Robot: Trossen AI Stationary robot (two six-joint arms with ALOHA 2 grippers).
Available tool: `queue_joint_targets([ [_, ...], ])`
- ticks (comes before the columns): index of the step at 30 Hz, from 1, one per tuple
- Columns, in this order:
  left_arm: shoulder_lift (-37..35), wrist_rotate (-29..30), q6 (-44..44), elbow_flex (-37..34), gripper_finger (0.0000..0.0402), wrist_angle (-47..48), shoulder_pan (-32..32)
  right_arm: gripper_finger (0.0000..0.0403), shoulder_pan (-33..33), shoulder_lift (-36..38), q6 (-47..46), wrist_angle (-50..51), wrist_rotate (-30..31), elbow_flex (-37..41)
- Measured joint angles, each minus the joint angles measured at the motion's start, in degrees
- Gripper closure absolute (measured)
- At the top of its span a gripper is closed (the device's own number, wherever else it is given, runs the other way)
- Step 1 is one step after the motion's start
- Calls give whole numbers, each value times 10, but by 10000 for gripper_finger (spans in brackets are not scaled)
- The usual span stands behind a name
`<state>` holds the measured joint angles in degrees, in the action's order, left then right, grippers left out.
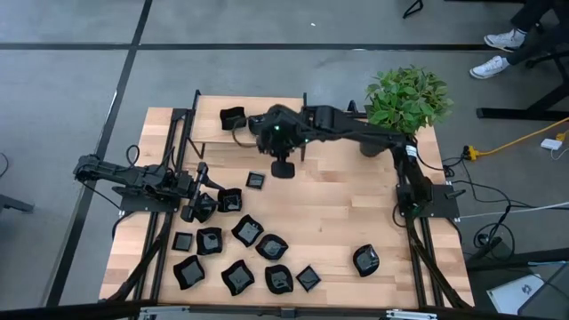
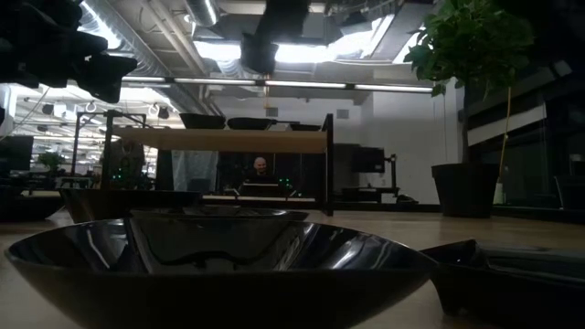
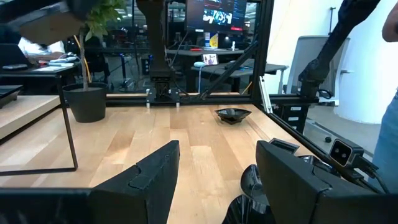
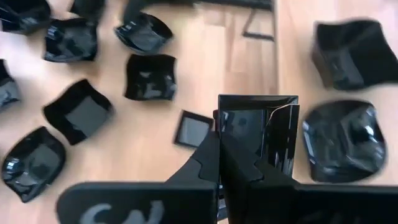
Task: Pick & Place Mini shaped plates
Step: Stack the square plate on top of the square plates on the shelf
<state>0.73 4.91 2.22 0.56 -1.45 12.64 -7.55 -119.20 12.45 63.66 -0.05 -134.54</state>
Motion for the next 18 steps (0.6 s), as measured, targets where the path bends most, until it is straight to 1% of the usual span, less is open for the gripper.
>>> queue_joint_targets([
  [6,0,0,0,0,194,0,0,400,-42,0,0,41,0,0],
  [10,0,0,0,0,194,0,0,400,-67,0,6,67,17,0],
  [18,0,0,0,0,194,0,0,400,-100,-7,87,93,25,10],
])
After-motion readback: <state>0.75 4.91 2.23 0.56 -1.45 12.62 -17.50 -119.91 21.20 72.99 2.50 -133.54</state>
